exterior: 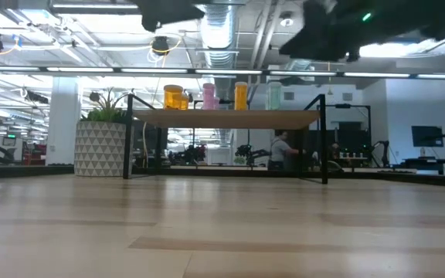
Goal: Pick and place medicine bottles onto shelf by color
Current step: Return to Home Position
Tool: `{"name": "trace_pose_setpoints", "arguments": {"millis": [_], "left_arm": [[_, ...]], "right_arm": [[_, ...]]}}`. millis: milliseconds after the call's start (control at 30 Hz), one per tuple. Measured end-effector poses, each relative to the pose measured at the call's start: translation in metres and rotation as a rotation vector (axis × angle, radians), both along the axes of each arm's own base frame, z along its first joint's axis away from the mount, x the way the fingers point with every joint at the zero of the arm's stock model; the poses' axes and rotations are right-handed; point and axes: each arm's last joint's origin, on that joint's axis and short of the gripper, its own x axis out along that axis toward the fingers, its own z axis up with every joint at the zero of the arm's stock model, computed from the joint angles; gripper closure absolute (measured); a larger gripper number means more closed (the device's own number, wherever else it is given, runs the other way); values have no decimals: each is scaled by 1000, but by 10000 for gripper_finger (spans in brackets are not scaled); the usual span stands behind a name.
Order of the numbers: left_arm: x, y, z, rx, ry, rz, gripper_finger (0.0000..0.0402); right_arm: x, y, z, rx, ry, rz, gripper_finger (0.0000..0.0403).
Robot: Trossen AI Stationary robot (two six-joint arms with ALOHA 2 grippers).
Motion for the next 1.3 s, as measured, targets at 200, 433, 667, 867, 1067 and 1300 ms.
{"name": "trace_pose_setpoints", "arguments": {"millis": [200,433,667,867,1067,1300], "left_arm": [[-25,-12,20,17,-27,-56,168],[-58,-22,44,68,-83,-135,168],[-95,-11,52,10,-94,-152,171],[-119,-6,32,-36,-200,-218,220],[-141,1,11,-94,-281,-250,301],[-160,6,-15,-71,-303,-277,394]], "right_arm": [[-32,25,24,-10,78,298,217],[-79,21,54,56,77,629,262],[-130,1,64,107,121,761,328],[-168,-12,59,47,21,872,375],[-203,-27,48,-13,-163,952,397],[-200,-22,50,-120,-168,1036,385]]}}
